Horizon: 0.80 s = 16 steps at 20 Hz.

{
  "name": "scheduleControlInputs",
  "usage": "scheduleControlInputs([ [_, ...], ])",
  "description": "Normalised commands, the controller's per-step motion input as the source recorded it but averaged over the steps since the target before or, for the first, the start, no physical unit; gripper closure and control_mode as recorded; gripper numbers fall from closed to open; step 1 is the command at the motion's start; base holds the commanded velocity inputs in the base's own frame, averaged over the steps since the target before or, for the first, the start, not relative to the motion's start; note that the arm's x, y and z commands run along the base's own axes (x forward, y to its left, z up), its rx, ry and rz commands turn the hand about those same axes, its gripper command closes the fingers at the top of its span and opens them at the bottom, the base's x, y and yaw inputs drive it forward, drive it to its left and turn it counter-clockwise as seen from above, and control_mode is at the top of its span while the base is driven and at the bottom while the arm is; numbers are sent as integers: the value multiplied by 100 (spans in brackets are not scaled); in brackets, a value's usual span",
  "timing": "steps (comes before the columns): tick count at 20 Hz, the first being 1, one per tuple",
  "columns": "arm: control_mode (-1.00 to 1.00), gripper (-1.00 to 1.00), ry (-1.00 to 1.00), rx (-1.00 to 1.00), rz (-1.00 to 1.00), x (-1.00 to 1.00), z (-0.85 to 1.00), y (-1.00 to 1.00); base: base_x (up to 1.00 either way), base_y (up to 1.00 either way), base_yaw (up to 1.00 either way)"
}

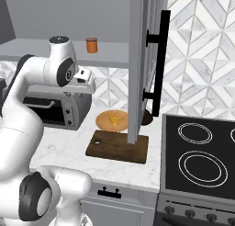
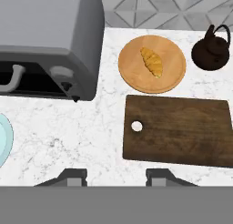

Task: From the different types of pastries on the counter, select a croissant and place it on the cutting board. Then retrieve a jar of jam from the cabinet and place it alongside the croissant on the cutting board.

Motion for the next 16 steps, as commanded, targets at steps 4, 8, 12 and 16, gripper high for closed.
scheduleControlInputs([
  [4,-100,-100,0,-9,0,0,-31,-20,0,0,0],
  [8,-100,-100,0,-25,2,0,-75,-28,0,0,0],
  [12,-100,-100,-4,-12,4,7,-50,-45,0,0,0],
  [16,-100,-100,-13,1,5,37,-32,-68,0,0,0],
])
